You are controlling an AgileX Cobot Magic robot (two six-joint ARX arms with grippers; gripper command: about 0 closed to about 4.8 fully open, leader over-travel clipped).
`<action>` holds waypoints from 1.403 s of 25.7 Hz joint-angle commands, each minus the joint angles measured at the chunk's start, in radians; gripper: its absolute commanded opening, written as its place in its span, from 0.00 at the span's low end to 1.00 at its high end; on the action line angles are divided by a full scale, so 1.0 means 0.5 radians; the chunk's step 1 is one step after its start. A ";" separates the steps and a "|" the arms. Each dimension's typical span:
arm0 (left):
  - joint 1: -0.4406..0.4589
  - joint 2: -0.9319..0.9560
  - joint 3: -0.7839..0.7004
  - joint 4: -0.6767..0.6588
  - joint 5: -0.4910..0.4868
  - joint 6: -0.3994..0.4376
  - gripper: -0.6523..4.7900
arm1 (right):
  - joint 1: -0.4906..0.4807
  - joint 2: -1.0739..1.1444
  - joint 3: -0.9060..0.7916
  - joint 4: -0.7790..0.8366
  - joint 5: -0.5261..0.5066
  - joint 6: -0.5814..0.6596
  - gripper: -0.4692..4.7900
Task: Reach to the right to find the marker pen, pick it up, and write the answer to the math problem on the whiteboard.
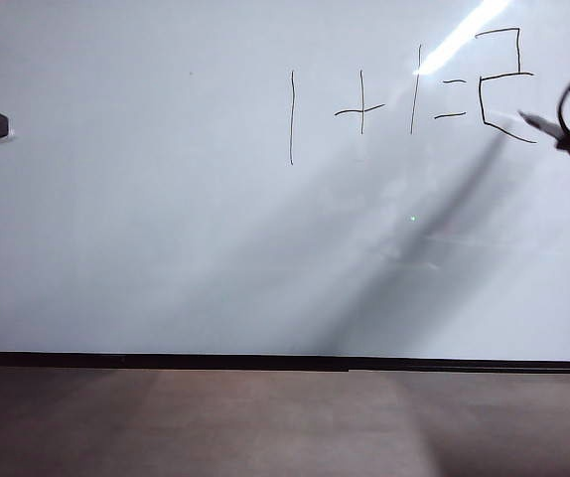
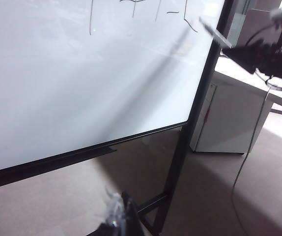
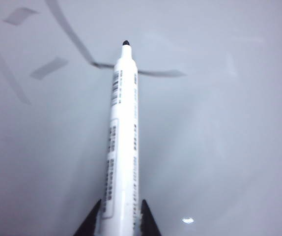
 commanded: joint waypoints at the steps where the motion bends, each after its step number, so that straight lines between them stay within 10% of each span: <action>1: 0.007 0.002 0.002 0.019 0.001 0.010 0.11 | 0.022 -0.091 -0.009 0.017 0.049 0.043 0.07; 9: 0.390 0.002 0.002 0.019 -0.001 0.010 0.11 | 0.022 -0.789 -0.276 -0.481 0.410 0.038 0.07; 27: 0.963 0.002 0.002 0.019 0.000 0.010 0.11 | 0.033 -2.853 -0.383 -2.557 0.475 -0.145 0.07; 36: 1.013 0.002 0.002 0.014 0.002 0.010 0.11 | 0.031 -2.968 -0.381 -2.692 0.333 -0.172 0.07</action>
